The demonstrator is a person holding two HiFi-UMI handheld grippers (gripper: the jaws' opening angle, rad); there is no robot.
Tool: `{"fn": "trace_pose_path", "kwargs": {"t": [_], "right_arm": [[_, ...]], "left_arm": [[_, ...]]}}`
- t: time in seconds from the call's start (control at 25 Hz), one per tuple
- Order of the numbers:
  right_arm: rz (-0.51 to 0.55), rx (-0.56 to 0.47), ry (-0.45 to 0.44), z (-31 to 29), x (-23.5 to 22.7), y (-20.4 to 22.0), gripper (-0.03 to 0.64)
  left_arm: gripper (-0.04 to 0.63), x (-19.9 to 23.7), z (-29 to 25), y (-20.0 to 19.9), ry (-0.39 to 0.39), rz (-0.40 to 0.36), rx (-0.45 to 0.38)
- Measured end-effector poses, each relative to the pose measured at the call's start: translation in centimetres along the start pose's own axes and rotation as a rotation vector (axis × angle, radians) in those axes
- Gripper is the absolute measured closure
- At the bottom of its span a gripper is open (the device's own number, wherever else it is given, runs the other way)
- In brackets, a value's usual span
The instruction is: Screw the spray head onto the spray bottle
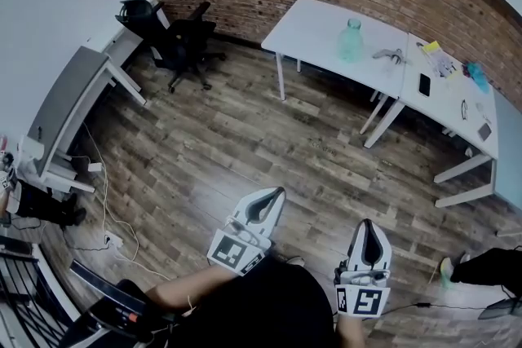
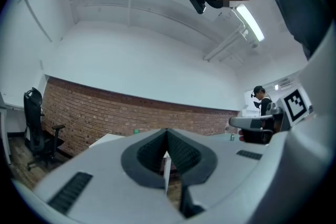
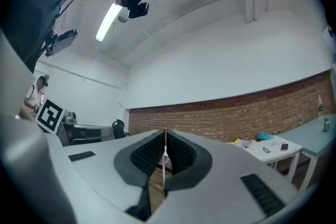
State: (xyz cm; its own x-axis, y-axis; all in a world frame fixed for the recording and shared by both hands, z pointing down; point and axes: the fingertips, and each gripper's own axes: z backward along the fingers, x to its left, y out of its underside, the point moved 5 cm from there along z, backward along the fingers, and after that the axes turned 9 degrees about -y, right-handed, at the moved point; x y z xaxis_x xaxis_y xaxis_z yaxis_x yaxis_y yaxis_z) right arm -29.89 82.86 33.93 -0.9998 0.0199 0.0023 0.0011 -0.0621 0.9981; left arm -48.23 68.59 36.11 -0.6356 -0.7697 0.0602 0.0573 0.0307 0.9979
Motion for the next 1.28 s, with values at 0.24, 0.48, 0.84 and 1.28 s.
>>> {"fn": "trace_pose_path", "kwargs": {"t": [0.24, 0.48, 0.84, 1.28], "right_arm": [[0.014, 0.058, -0.014, 1.5, -1.4, 1.7, 0.609], [0.016, 0.046, -0.026, 2.0, -2.8, 1.3, 0.609], [-0.055, 0.051, 0.083, -0.4, -4.3, 2.7, 0.609], [-0.01, 0.05, 0.114, -10.1, -7.7, 1.6, 0.609]], "left_arm": [[0.594, -3.0, 0.0, 0.3, 0.011, 0.037, 0.012], [0.594, -4.7, -1.1, 0.0, 0.04, 0.025, -0.003], [0.594, -2.9, -6.2, 1.3, 0.088, 0.05, 0.01], [0.594, 0.5, -15.1, 1.5, 0.171, 0.089, 0.014]]}}
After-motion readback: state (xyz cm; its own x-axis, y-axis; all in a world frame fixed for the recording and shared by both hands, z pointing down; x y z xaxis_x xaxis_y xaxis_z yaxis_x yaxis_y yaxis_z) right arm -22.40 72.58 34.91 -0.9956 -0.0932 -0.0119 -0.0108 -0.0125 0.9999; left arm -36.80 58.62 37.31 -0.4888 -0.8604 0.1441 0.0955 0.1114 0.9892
